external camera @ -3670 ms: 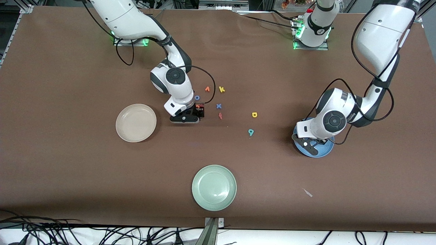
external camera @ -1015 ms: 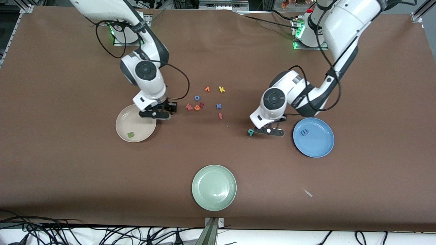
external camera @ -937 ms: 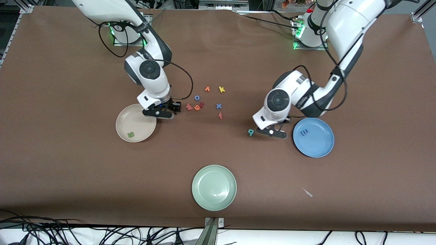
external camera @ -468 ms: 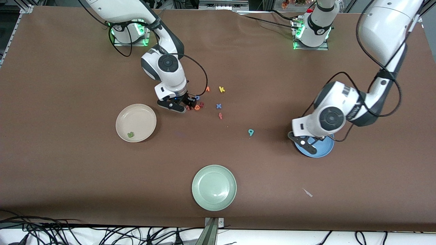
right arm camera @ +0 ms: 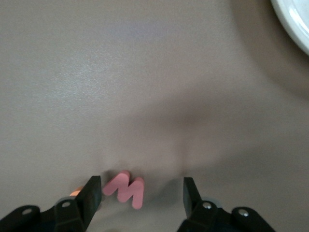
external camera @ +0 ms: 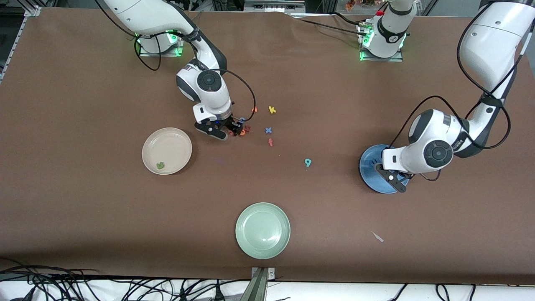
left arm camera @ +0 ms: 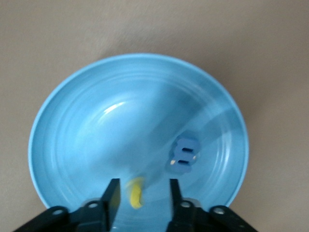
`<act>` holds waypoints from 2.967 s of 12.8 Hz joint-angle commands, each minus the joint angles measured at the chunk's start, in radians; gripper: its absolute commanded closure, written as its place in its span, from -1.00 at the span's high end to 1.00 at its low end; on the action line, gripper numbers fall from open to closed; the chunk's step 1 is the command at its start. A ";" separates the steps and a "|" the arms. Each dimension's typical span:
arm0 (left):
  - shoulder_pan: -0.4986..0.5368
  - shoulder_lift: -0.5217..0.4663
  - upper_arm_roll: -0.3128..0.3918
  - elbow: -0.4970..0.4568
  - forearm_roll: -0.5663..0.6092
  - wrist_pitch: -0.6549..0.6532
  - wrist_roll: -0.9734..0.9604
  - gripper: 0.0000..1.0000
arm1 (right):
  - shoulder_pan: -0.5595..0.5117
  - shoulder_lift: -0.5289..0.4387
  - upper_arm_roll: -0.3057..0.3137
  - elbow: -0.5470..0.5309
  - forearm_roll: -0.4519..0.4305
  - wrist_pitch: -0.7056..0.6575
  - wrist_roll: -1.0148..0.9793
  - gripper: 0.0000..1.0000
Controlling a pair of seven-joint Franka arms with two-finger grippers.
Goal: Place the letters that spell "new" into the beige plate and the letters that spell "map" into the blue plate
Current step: 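Grasp the teal b with the left gripper while the right gripper places M, then place the teal b on the blue plate while the right gripper grasps orange e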
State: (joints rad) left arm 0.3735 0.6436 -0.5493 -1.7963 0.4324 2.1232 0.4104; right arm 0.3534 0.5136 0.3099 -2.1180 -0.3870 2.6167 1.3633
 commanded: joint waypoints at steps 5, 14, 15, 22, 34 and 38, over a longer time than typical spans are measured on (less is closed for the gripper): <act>-0.071 -0.021 -0.123 0.083 -0.104 -0.068 -0.296 1.00 | 0.002 0.048 0.003 0.047 -0.069 0.008 0.079 0.52; -0.481 0.162 0.064 0.251 -0.113 0.127 -0.608 1.00 | 0.024 0.066 0.003 0.059 -0.075 0.019 0.105 -0.02; -0.482 0.163 0.066 0.230 -0.112 0.144 -0.608 1.00 | 0.024 0.066 0.003 0.059 -0.079 0.019 0.096 -0.16; -0.499 0.165 0.066 0.163 -0.061 0.149 -0.610 0.70 | 0.016 -0.013 -0.038 0.059 -0.063 -0.070 -0.068 -0.58; -0.489 0.177 0.065 0.175 0.005 0.163 -0.608 -0.85 | -0.079 -0.161 -0.201 0.038 -0.004 -0.277 -0.690 0.14; -0.434 0.098 0.055 0.187 -0.001 0.027 -0.544 -0.93 | -0.077 -0.155 -0.178 0.041 0.059 -0.267 -0.636 0.28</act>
State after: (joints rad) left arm -0.0978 0.8122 -0.4859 -1.6048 0.4148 2.2420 -0.1864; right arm 0.2777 0.3628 0.1181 -2.0689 -0.3525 2.3365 0.7070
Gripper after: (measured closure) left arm 0.718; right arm 0.361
